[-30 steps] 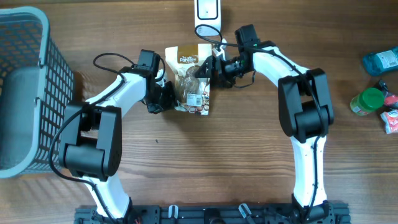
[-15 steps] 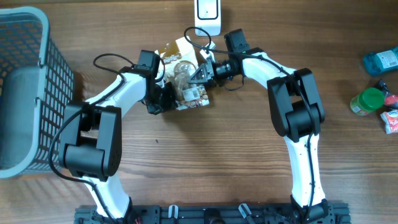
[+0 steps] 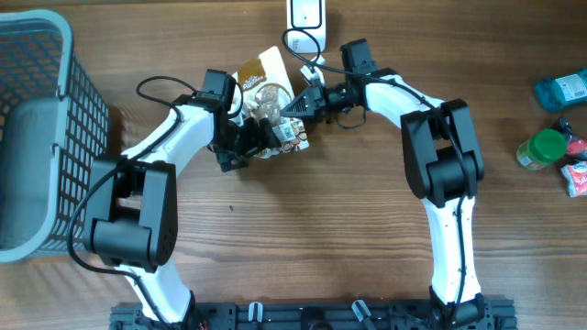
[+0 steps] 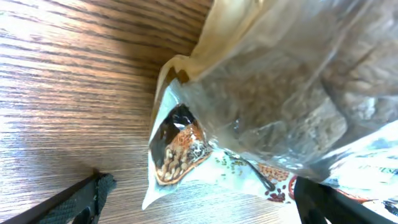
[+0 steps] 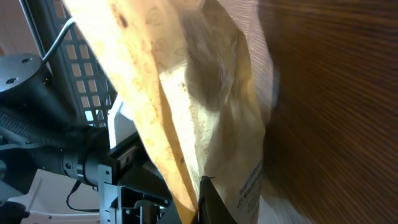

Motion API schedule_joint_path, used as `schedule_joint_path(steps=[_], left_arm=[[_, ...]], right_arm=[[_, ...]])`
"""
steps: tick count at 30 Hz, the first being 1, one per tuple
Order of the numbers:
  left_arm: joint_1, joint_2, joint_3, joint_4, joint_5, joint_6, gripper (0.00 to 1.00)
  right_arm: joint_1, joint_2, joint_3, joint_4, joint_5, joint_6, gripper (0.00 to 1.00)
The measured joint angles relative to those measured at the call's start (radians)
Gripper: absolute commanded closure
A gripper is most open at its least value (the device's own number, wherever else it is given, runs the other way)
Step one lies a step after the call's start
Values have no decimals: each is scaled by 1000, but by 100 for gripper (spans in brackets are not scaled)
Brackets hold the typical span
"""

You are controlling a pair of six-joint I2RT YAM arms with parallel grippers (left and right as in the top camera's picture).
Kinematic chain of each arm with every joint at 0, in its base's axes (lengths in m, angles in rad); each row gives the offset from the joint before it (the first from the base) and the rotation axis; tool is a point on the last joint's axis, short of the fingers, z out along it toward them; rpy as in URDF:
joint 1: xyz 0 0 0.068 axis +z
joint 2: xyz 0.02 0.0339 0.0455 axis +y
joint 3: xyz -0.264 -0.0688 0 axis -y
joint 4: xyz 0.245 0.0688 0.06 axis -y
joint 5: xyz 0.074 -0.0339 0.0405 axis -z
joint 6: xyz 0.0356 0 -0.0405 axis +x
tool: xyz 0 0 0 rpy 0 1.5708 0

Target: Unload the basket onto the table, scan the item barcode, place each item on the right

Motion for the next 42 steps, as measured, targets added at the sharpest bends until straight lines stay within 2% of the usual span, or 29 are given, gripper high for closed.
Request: schedule_joint_path(steps=[2,10,11,13,14,15,20,27,29,31,33,36,37,40,41,42], left_arm=[[0,0,0,-2,-17,4,28],[1,1,-3,-7,-65,3,27],[1,1,-3,-6,-65,3,37],[1,1,-3,-4,-71,5,61],[2,3,-6,5,-89,0,77],[4,6,-7,7,-95,4,96],[5,18,-18,68,-106,-17,96],[5,20,-19,98,-101,-45,96],[5,21,-19,98,-92,-49,96],[3,21,-19,98,-89,-50,96],[-7,21,-19,98,-87,-50,96],[-30,22,-19,98,-86,-50,96],[-38,23,-19,98,-86,-50,96],[-42,23,-19,98,-86,-50,96],[-40,24,-19,95,-86,-50,96],[-40,24,-19,91,-85,-50,96]], right_arm=[[-1,0,0,-52,40,1,96],[-1,1,-2,-314,266,-107,96],[-1,1,-2,-323,280,-130,81],[-1,1,-2,-322,291,-135,33],[-1,0,0,-315,262,-130,9],[1,-7,5,-314,241,-128,0],[7,-30,16,-297,203,-116,0],[8,-30,16,-216,223,4,1],[12,-30,16,-172,238,54,2],[19,-30,5,-87,254,110,8],[30,-32,-21,11,268,174,16],[49,-36,-72,134,292,259,36],[59,-36,-89,160,291,276,47],[91,-36,-107,179,320,300,72],[98,-36,-114,181,330,308,78],[100,-35,-115,185,334,316,89]])
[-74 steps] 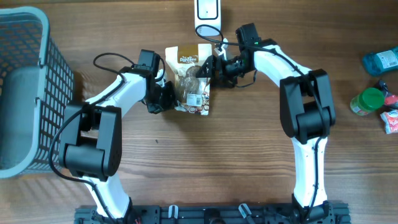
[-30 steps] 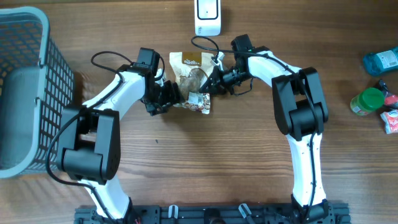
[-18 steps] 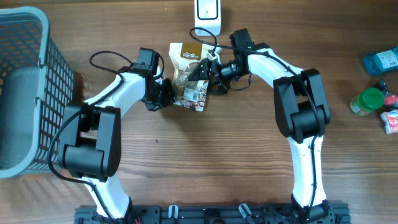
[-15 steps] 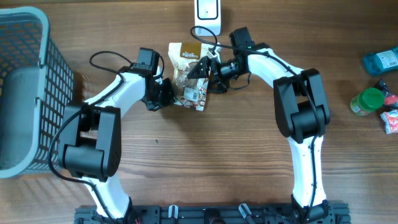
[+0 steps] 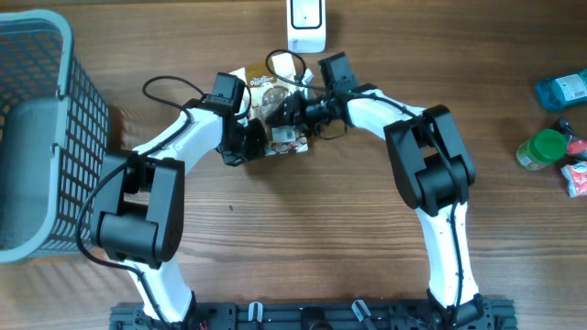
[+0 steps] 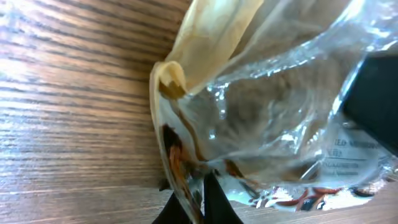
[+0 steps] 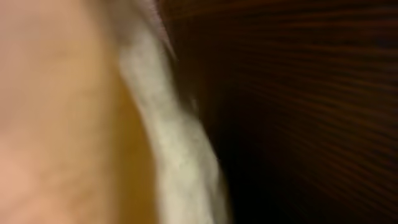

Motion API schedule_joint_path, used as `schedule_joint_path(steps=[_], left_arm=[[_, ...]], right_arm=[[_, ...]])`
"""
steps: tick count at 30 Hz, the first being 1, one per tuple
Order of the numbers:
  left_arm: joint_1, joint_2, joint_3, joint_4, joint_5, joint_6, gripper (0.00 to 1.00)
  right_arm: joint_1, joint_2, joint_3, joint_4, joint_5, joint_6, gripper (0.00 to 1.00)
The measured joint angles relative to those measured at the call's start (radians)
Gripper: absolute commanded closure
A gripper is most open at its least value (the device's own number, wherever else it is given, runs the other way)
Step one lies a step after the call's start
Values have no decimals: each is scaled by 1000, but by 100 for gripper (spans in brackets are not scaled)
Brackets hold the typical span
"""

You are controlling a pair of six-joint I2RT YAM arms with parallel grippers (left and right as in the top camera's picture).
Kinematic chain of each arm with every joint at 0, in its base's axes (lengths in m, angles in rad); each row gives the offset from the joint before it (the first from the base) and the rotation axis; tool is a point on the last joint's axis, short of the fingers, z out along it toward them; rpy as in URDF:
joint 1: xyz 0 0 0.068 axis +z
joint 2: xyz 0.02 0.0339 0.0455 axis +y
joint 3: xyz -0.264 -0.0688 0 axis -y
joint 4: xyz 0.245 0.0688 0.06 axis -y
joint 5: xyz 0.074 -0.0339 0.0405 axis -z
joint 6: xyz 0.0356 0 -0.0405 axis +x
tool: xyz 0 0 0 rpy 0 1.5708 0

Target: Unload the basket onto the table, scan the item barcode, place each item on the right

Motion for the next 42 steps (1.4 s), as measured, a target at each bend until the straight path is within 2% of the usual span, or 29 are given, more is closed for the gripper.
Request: schedule_joint_path(steps=[4,6,7,8,9,10,16,22,29,30,31,32,34,35,37,42], left_arm=[[1,0,0,-11,3,0,95],[1,0,0,-14,-1,0,75],[1,0,1,-15,5,-3,52],[1,-1,6,-15,9,-2,21],[0,-1,8,-13,24,-3,3],[-1,-5,14,-13,28,-3,0],[26,-20,28,-32,71,-6,0],[82,-24,32,-106,35,5,0],[85,-26,32,-124,-9,20,0],[85,-27,32,-125,-13,20,0],[85,-27,32,-125,-16,20,0],[85,-27,32,-126,-19,20,0],[86,-27,32,-129,-22,21,0],[86,-27,32,-130,-25,24,0],[86,-28,32,-133,-29,24,0],[87,-29,32,-143,-43,31,0]], right_arm=[[-3,1,-2,2,11,5,93],[-6,1,-5,3,9,4,94],[-11,2,-5,3,6,3,95],[-20,2,-6,2,-2,-1,95],[-29,2,-7,-1,-8,-2,95],[-32,2,-8,-1,-10,-2,96],[-140,29,-20,54,-118,-40,96],[-155,36,-31,172,-142,-69,95],[-155,36,-32,233,-137,-97,95],[-155,36,-32,232,-129,-101,92],[-154,36,-32,232,-123,-104,75],[-155,36,-32,232,-121,-105,52],[-155,36,-32,232,-120,-108,24],[-155,36,-32,232,-119,-108,14],[-155,27,-25,239,-158,-108,6],[-154,20,-17,254,-153,-97,2]])
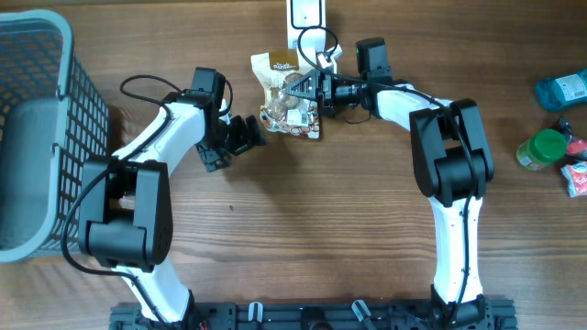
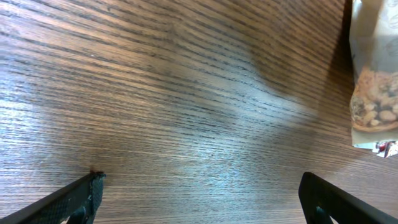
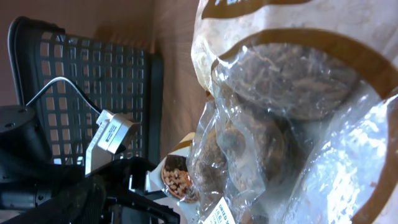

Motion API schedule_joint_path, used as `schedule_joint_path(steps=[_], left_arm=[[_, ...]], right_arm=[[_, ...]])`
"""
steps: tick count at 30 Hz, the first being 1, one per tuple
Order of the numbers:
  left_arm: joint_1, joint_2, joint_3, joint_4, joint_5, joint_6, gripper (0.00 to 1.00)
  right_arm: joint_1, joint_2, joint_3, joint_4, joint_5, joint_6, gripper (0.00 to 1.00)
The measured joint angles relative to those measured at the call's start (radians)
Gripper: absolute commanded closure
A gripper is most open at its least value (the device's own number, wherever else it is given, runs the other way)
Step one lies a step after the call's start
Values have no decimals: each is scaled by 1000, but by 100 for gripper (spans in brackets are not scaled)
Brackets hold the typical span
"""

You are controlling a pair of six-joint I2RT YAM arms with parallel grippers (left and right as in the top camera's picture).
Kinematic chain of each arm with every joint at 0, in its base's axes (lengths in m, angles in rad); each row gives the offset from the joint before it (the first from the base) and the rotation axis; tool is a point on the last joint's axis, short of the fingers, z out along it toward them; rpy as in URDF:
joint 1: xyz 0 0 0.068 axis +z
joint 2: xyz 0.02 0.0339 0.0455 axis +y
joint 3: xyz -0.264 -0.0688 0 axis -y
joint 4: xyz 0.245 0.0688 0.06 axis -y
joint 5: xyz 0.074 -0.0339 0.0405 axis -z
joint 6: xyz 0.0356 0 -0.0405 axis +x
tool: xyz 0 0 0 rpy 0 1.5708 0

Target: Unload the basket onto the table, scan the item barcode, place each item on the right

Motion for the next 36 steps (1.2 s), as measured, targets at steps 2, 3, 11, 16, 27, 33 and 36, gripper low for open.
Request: schedule_joint_path(steps=[2,3,11,16,27,33,36], left_arm=[[0,0,0,-3,-4,0,0],[0,0,0,-4,-7,0,0],[6,0,1,-8,2,4,0],[7,0,1,-10,2,7,0],[8,0,1,-12,2,8,0],[8,0,1,-13,2,8,0],[8,0,1,-13,2,8,0]], right_arm=[[3,-4,0,0,25,6,2],[5,-7,0,0,47,12,3],[22,-19,11,21,201,43,13],[33,-19,12,24,292,54,52],[60,15,-3,47,282,51,95],[55,15,-9,79,166,51,95],[43,15,-10,97,90,52,95]])
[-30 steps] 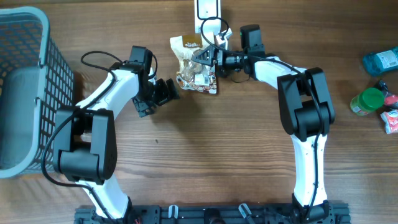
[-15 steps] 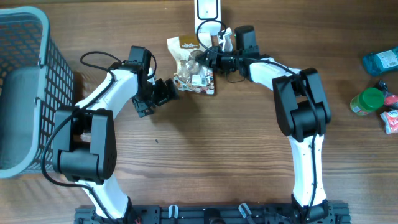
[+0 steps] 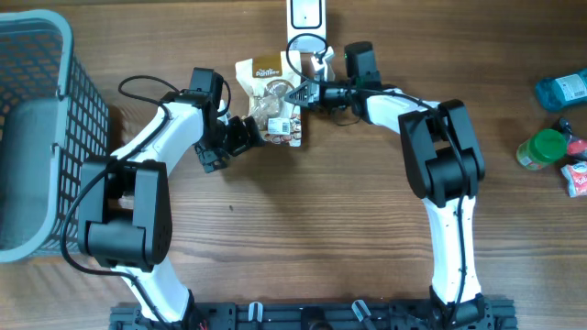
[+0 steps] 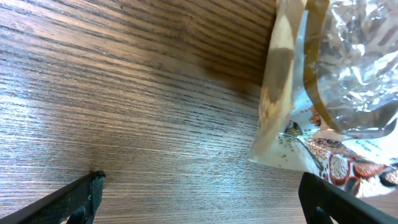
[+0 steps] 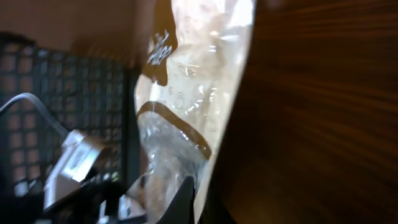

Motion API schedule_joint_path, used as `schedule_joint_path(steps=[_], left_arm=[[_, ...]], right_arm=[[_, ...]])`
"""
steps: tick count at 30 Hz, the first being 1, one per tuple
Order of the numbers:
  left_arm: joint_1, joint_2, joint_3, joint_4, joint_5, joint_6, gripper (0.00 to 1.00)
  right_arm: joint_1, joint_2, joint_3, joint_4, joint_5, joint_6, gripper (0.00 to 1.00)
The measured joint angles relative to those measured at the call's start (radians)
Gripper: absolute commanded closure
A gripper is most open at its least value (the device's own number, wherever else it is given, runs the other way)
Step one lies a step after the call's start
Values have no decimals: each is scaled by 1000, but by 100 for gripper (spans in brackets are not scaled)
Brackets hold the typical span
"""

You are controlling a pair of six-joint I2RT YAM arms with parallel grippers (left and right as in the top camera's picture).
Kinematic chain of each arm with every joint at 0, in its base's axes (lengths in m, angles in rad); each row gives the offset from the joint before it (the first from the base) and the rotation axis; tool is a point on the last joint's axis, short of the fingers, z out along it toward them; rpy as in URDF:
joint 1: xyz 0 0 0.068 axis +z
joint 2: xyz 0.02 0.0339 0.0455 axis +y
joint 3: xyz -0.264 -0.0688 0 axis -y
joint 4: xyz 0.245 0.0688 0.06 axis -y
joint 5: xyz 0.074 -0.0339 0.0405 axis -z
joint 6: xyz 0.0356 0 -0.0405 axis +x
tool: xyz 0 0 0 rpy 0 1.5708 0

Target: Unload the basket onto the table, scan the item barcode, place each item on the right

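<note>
The snack bag (image 3: 266, 92), cream with a brown label and a clear window, lies tilted just below the white scanner (image 3: 305, 16). My right gripper (image 3: 298, 92) is shut on the bag's right edge; in the right wrist view its fingertips (image 5: 194, 194) pinch the crinkled plastic of the bag (image 5: 186, 106). My left gripper (image 3: 240, 135) stands open at the bag's lower left corner. In the left wrist view the left gripper (image 4: 200, 186) has only bare wood between its fingers, and the bag (image 4: 329, 93) fills the upper right.
A grey mesh basket (image 3: 37, 119) stands at the far left. At the right edge lie a blue packet (image 3: 561, 89), a green-lidded jar (image 3: 543, 148) and a red packet (image 3: 576, 179). Cables loop near both wrists.
The bag, held in my right gripper, has shifted left and now lies against my left gripper's reach. The left gripper is still open and has hardly moved.
At first my left gripper was open around the bag's lower end and the right was shut on its edge. Then both were shut on the bag under the scanner. After that the left was open and apart from it; now the bag is nearer the left gripper.
</note>
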Motion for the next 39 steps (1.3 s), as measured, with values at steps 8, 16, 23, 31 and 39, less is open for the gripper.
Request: schedule_joint_path(steps=[8,16,23,31,39], left_arm=[[0,0,0,-1,-1,0,0],[0,0,0,-2,-2,0,0],[0,0,1,-4,-4,0,0],[1,0,1,-8,-8,1,0],[1,0,1,-10,-9,4,0]], right_arm=[[-91,-6,-1,10,-224,59,95],[-112,-50,-8,191,-364,184,95],[-113,-62,-18,673,-478,529,95],[-124,-88,-17,1409,-518,1208,95],[-146,-88,-17,1337,-513,1350,95]])
